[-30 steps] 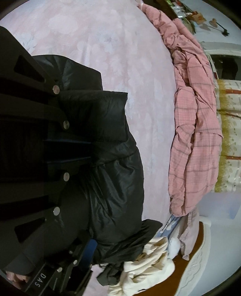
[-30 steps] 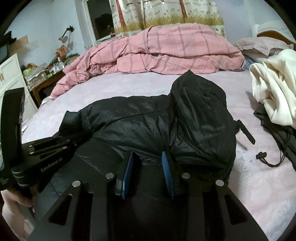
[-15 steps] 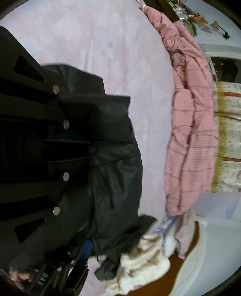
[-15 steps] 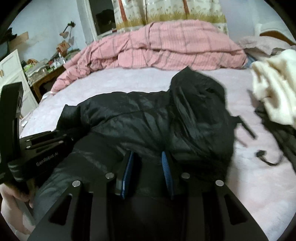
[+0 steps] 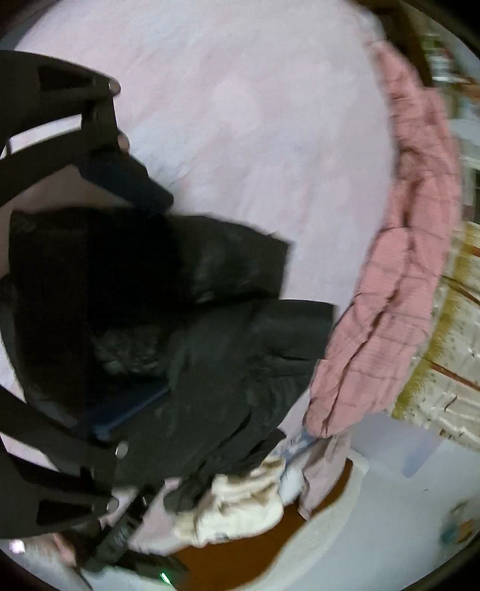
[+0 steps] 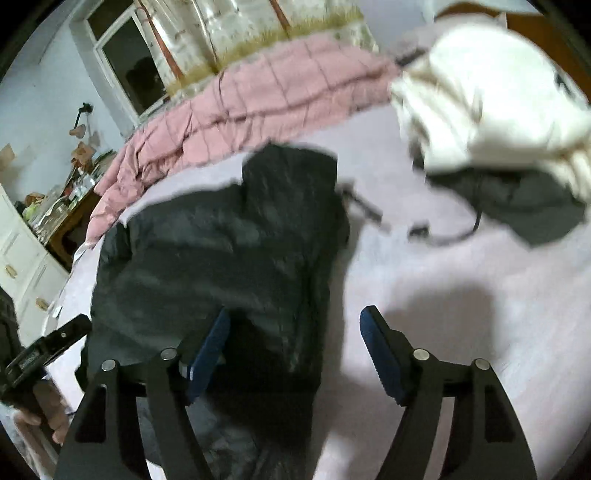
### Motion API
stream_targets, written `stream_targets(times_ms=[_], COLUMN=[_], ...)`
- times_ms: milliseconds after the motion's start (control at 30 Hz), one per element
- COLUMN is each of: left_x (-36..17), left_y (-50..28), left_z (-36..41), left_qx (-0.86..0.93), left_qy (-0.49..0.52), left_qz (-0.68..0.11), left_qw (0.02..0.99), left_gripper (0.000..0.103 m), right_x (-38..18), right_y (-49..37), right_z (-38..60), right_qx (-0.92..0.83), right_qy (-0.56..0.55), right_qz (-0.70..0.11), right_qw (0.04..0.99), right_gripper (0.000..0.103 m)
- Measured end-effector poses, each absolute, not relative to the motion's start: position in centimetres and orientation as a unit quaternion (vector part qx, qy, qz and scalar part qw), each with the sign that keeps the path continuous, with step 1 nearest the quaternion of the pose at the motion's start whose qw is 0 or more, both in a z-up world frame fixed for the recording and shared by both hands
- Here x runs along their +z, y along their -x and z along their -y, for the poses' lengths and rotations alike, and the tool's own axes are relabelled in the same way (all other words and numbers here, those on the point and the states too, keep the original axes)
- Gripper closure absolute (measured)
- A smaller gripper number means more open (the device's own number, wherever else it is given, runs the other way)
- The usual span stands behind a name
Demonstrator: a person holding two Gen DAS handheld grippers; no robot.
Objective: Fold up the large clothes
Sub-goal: 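Lift the folded black jacket with both grippers and carry it toward the cream sweatshirt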
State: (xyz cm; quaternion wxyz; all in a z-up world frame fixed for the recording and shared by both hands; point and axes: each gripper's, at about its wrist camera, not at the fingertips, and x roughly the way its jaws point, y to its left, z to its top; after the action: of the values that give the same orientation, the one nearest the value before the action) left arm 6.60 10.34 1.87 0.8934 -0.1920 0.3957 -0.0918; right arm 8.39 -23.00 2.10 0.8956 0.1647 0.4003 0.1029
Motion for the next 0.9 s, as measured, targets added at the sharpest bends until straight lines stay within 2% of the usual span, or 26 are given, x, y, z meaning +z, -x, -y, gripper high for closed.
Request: stream_targets(times_ms=[133,267,400,633,667,700,767,800,833,900], left_x=[-0.9,-2.7,-3.3,-3.3,-3.2,-2.9,-2.5,-2.1,-1.5,-0.5], left_y=[-7.8,-8.4,-8.6,-8.7,-8.7,-8.4,-7.8,-7.5,-7.2,-7.0], left_z=[-11.2,-11.8,-11.3,-10.4,-10.1,-9.8,-8.9,-8.3,-7.8,-7.0], left_qx=[-0.144,-0.187,-0.201,-0.198,-0.196,-0.193,-0.204,-0.201,-0.196,-0.194], left_qy=[0.263,0.334,0.342,0.319,0.312,0.306,0.304,0.291,0.264,0.229], left_qz=[-0.446,-0.463,-0.460,-0.454,-0.454,-0.448,-0.438,-0.431,-0.421,-0.405], left_qw=[0.844,0.800,0.794,0.808,0.811,0.817,0.821,0.830,0.845,0.864], left_gripper=[0.008,0.005,0.001,0.000,0.001,0.018,0.039,0.049,0.053,0.062], right_x=[0.3,-1.6,-2.5,-3.0,-2.9,-2.8,-2.1,-1.4,-0.8,0.3], right_y=[-9.6,-10.7,-11.3,-12.2,-12.1,-11.9,-11.3,-11.1,-10.9,-10.4], right_z=[23.1,24.4,24.2,22.1,21.9,21.8,21.7,21.8,21.9,22.1], right_qx=[0.154,0.200,0.229,0.262,0.260,0.259,0.254,0.254,0.258,0.266], right_qy=[-0.214,-0.293,-0.305,-0.286,-0.281,-0.278,-0.268,-0.259,-0.254,-0.252], right_qz=[-0.432,-0.469,-0.477,-0.479,-0.475,-0.471,-0.456,-0.444,-0.433,-0.410], right_qw=[0.862,0.809,0.792,0.788,0.792,0.796,0.810,0.819,0.826,0.835], right_gripper=[0.020,0.019,0.019,0.018,0.020,0.024,0.050,0.056,0.065,0.072])
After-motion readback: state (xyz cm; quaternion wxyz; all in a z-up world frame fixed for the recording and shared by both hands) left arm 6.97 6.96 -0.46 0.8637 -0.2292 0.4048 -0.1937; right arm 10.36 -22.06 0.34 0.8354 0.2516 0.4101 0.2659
